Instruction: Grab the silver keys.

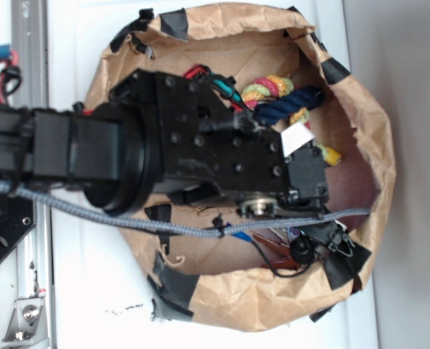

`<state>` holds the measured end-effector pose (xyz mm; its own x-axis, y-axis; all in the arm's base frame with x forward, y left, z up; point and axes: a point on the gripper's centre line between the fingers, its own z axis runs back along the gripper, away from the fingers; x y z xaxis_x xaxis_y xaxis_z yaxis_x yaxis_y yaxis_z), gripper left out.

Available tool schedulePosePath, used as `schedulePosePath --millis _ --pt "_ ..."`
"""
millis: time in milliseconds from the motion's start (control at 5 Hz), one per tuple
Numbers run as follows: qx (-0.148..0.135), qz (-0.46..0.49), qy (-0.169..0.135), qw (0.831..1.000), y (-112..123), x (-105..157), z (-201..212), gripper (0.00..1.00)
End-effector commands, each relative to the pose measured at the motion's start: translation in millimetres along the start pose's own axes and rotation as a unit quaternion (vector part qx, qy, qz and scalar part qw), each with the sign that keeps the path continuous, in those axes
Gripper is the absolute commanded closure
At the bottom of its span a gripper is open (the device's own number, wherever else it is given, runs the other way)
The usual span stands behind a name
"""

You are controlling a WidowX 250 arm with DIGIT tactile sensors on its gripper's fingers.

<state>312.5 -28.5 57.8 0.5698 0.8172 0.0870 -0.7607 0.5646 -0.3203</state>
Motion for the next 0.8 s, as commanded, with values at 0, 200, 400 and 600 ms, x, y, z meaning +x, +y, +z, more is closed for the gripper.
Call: schedulePosePath --millis 0,200,400,600 --pt "-0.01 -0.003 -0.01 1.0 -22.4 1.8 6.7 0.0" --pt "0.006 -0.006 -0.012 1.0 -21.1 -4.5 -2.2 0.0" --pt "0.018 -0.026 -0.021 0.999 -20.2 -16.7 -11.3 0.0" --pt "0.025 -0.021 -0.02 0.999 -16.6 -21.5 -14.9 1.0"
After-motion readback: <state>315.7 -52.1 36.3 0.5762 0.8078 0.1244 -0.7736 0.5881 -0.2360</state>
